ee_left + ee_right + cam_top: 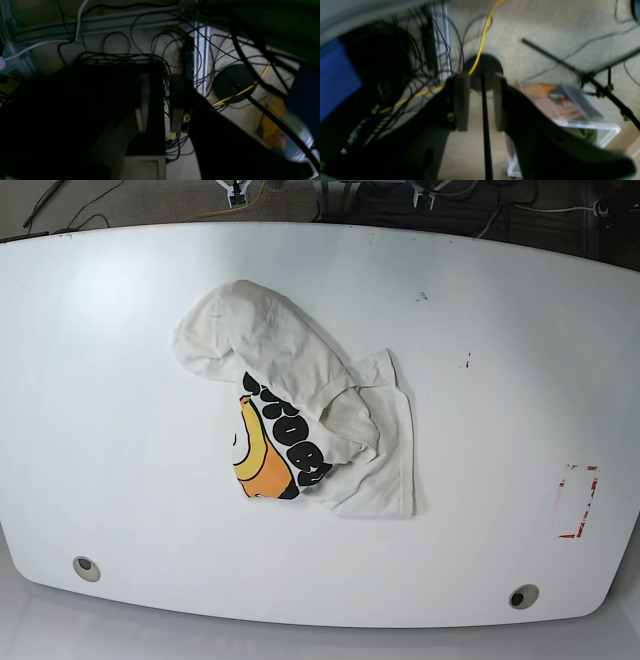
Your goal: Layout the t-shirt on the table in an organized manner, then fold the t-shirt properly
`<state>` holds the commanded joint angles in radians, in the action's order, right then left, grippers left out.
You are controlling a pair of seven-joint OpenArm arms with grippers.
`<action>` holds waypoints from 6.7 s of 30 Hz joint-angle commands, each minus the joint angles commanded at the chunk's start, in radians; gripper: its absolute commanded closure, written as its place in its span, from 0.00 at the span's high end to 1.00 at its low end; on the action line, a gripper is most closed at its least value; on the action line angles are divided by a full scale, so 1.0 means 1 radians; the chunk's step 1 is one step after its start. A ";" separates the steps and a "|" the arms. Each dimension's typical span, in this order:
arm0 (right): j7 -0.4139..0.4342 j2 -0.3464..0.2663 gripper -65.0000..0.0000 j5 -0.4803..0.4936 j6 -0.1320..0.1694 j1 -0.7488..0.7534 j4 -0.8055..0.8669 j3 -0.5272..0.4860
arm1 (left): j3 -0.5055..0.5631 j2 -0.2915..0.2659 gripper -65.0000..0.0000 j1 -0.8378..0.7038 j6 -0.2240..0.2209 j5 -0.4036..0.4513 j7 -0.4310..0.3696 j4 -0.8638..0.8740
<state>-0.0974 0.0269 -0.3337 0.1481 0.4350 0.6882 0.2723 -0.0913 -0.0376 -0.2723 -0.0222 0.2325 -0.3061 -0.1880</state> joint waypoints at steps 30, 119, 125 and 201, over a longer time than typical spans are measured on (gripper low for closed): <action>0.147 0.009 0.42 0.103 0.009 0.330 0.384 -0.006 | -0.006 0.002 0.67 -0.439 0.002 -0.009 -0.144 -0.591; 0.180 -0.018 0.42 0.333 0.009 0.468 1.327 -0.063 | -0.146 0.106 0.67 -0.474 0.002 -0.226 -0.084 -1.654; 0.115 -0.018 0.42 0.333 0.011 0.379 1.327 -0.061 | -0.143 0.106 0.68 -0.427 0.002 -0.226 -0.049 -1.645; -0.660 -0.129 0.42 0.614 0.445 -0.275 1.146 -0.173 | -0.193 0.104 0.68 -0.339 0.149 -0.219 -0.044 -1.620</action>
<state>-0.7572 -0.1020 0.2800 0.5930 0.1603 1.8343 0.0990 -0.2846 0.0667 -0.6114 0.1266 0.0130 -0.3506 -1.8082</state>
